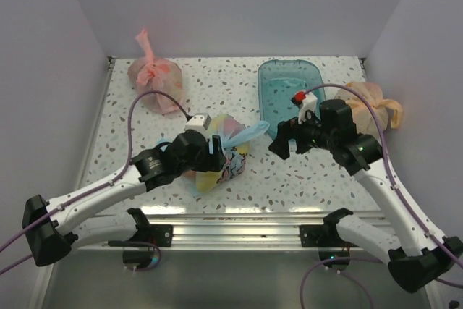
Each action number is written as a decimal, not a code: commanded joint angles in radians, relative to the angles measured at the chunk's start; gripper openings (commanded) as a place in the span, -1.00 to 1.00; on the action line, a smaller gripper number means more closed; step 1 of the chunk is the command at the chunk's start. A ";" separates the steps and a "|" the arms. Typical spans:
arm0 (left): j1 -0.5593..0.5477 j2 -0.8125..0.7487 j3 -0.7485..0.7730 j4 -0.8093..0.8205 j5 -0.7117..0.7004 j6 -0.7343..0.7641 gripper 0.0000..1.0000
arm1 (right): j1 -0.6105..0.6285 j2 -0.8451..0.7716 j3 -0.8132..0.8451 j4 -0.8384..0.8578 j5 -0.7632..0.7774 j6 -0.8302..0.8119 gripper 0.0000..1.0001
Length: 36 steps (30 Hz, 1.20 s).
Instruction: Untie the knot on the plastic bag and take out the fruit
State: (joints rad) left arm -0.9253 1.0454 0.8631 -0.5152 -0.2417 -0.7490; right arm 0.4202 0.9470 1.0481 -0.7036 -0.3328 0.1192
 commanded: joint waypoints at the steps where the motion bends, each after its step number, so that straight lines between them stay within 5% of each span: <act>1: -0.004 0.062 0.051 -0.057 -0.096 -0.038 0.53 | 0.077 0.065 0.070 0.073 0.050 -0.004 0.98; 10: -0.004 0.237 0.119 -0.049 -0.243 -0.030 0.49 | 0.206 0.315 0.188 0.160 0.252 0.020 0.95; 17: -0.004 0.203 -0.051 0.056 -0.214 -0.085 0.20 | 0.267 0.435 0.222 0.263 0.261 0.085 0.80; 26: -0.006 0.110 -0.179 0.156 -0.165 -0.092 -1.00 | 0.393 0.591 0.260 0.361 0.406 0.198 0.72; 36: -0.004 0.028 -0.231 0.173 -0.150 -0.084 -1.00 | 0.515 0.745 0.293 0.424 0.609 0.321 0.44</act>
State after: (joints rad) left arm -0.9260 1.1091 0.6540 -0.3595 -0.3923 -0.8345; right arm 0.9100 1.6562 1.2869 -0.3473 0.1539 0.3744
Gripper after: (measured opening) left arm 0.017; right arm 0.743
